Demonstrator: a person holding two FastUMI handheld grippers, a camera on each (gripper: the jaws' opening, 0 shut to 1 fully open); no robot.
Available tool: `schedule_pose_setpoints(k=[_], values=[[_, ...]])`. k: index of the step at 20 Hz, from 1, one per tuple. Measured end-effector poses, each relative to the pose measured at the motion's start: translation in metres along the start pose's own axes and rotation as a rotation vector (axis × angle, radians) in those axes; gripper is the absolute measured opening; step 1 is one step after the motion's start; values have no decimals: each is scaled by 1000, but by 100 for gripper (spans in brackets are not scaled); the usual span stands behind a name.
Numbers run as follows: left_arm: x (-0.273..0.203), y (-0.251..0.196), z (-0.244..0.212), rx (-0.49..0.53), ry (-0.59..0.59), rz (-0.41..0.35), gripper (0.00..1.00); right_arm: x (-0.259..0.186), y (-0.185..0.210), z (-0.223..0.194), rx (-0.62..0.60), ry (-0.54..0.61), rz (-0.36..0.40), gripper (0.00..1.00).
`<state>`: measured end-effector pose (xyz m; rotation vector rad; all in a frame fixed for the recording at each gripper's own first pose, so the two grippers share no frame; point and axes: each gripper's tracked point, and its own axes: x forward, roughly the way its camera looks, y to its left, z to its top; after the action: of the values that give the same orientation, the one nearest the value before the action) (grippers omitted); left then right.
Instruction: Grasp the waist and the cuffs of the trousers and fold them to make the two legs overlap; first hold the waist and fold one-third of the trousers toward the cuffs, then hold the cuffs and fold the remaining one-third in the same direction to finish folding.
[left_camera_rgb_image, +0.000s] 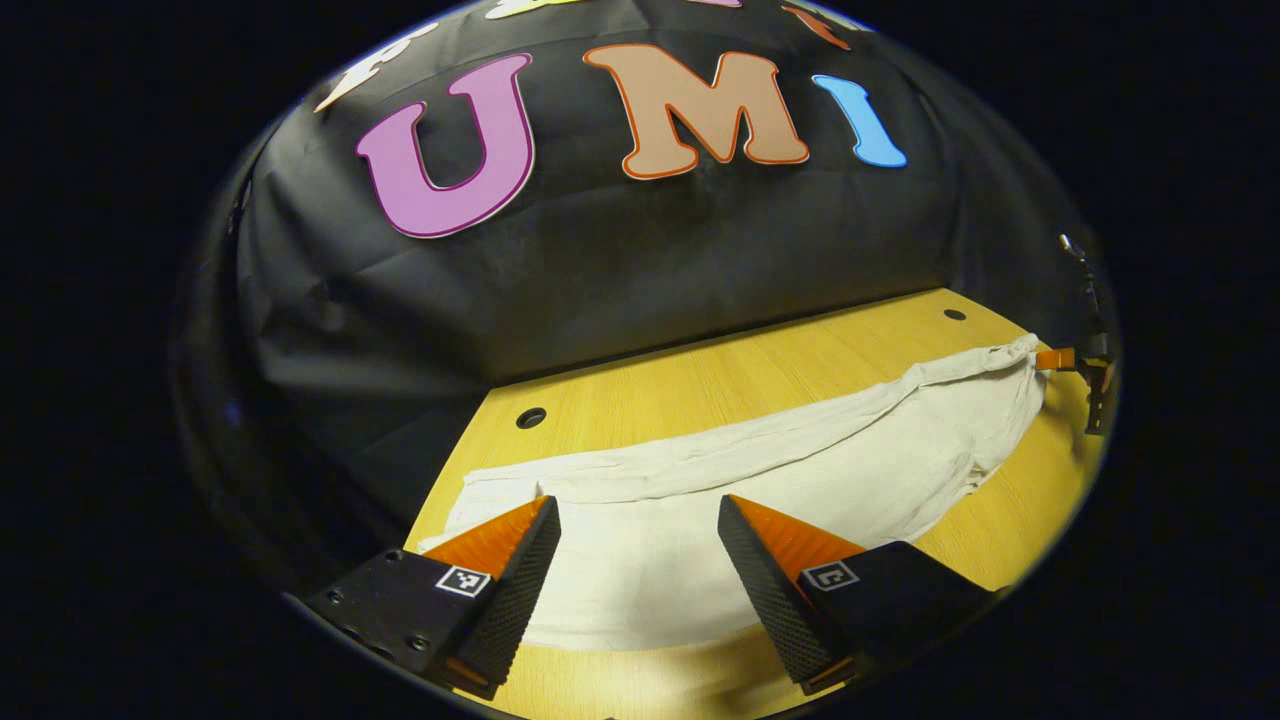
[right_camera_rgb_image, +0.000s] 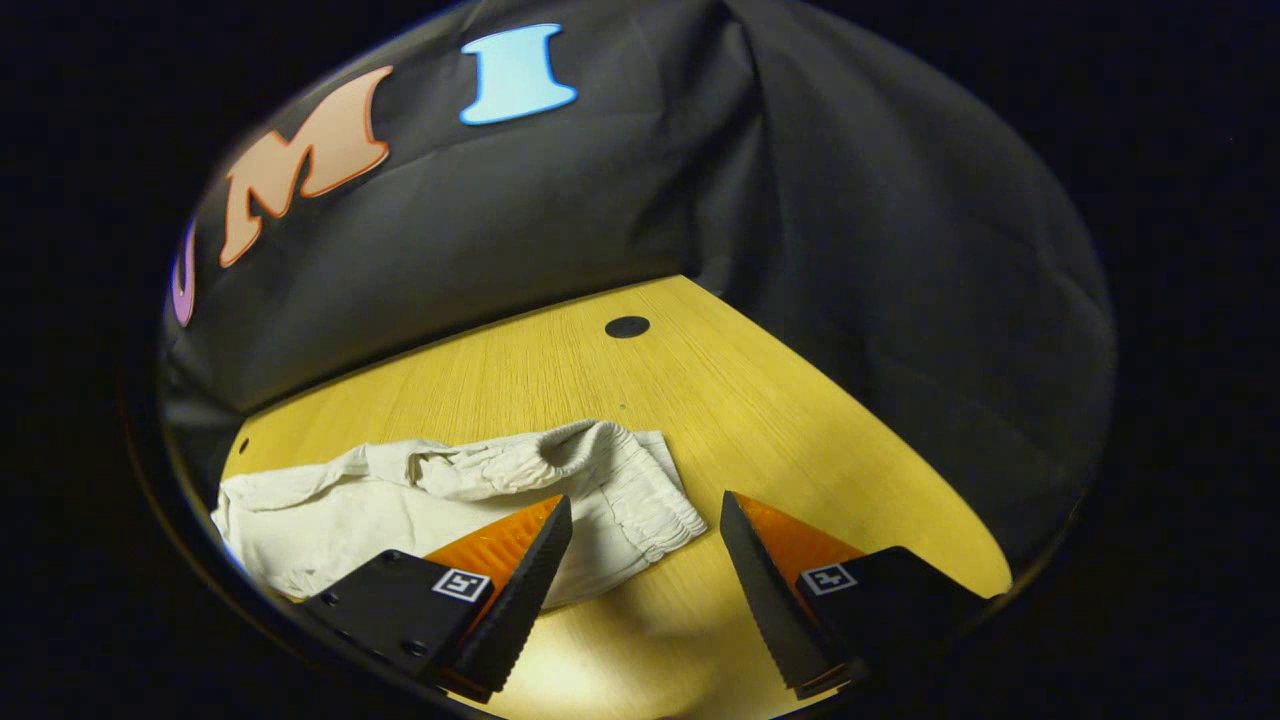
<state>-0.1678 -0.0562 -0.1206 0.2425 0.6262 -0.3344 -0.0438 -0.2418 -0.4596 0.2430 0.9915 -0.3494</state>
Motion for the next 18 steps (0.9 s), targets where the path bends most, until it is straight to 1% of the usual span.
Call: schedule_pose_setpoints(k=[1,2,3,4,5,6,7,8,9,10,11,12,13,14,15,16,18], values=[[-4,1,0,2,-3,5,96,6,-2,-4,42,17,-1,93],[-8,0,-1,4,-4,9,97,9,-5,-8,82,36,-6,96],[-11,1,-1,2,-5,14,96,12,-6,-12,126,59,-10,97],[-13,2,-2,-2,-7,19,96,13,-7,-12,172,73,-7,93],[-16,1,-2,-8,-7,22,96,14,-6,-16,216,88,-2,97],[-17,1,-2,-14,-7,27,96,14,-5,-14,247,91,3,96],[-19,2,-3,-19,-6,31,96,19,-6,-14,260,85,6,92],[-21,2,-4,-22,-6,34,96,18,-5,-14,269,93,17,96],[-23,2,-5,-21,-6,39,97,19,-5,-14,272,93,15,96],[-25,2,-5,-20,-7,43,96,19,-4,-19,283,124,20,80],[-27,0,-6,-21,-7,46,96,22,-6,-16,291,115,15,73],[-29,-1,-6,-22,-7,48,97,27,-6,-16,304,126,22,58],[-31,-1,-6,-26,-9,51,97,31,0,-14,324,137,34,46],[-31,-3,-6,-30,-11,53,96,37,2,-7,333,132,43,30],[-33,-4,-6,-36,-13,58,97,33,-1,-8,333,135,53,20],[-37,-6,-6,-43,-16,61,96,30,-2,-8,333,140,63,24],[-43,-8,-4,-53,-25,73,97,30,-1,-5,336,135,83,24]])
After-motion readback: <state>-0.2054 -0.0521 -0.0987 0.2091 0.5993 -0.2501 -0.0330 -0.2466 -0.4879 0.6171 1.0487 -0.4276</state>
